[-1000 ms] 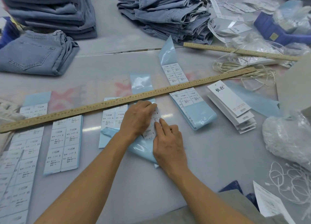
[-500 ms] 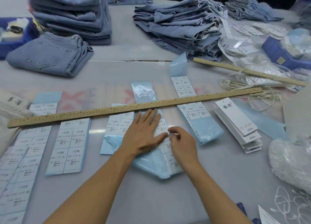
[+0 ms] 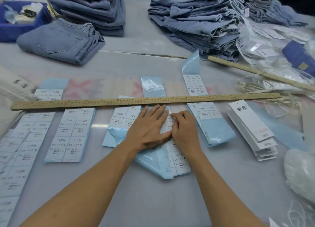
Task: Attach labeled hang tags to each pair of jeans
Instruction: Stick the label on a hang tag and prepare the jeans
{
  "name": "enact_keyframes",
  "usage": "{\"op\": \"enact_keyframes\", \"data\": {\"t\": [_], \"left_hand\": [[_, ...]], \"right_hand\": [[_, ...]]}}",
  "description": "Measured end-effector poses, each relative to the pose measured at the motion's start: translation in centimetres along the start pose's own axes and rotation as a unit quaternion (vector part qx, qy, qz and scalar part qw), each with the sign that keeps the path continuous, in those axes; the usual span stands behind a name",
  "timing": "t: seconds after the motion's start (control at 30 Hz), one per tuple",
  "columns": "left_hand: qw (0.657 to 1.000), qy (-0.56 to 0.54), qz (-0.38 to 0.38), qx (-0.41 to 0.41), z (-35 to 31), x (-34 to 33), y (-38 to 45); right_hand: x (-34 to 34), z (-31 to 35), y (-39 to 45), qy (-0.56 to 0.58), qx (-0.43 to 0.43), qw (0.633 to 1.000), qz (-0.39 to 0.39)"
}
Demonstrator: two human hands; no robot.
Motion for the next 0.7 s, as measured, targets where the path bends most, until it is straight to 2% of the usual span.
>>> {"op": "enact_keyframes", "data": {"t": [0.2, 0.37, 0.7], "left_hand": [[0.999, -0.011, -0.031, 0.001, -0.1, 0.9, -0.2], [0.998, 0.001, -0.067, 0.000, -0.3, 1.7, -0.4], [0.998, 0.001, -0.068, 0.004, -0.2, 1.6, -0.3]], "right_hand": [[-0.2, -0.5, 0.2, 0.019, -0.005, 1.000, 0.008], [0.3, -0.5, 0.1, 0.051, 0.000, 0.999, -0.015], [0.7, -0.2, 0.0, 0.077, 0.021, 0.996, -0.036]]}}
Point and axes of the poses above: each hand's wrist, its own y-axis towards the middle knuckle, its own x-axis out of the back of the hand, z = x × y, the point moved 9 cm from there along y, towards the middle knuckle, and after that the axes turned 4 degrees about y, right-handed, at the moved point
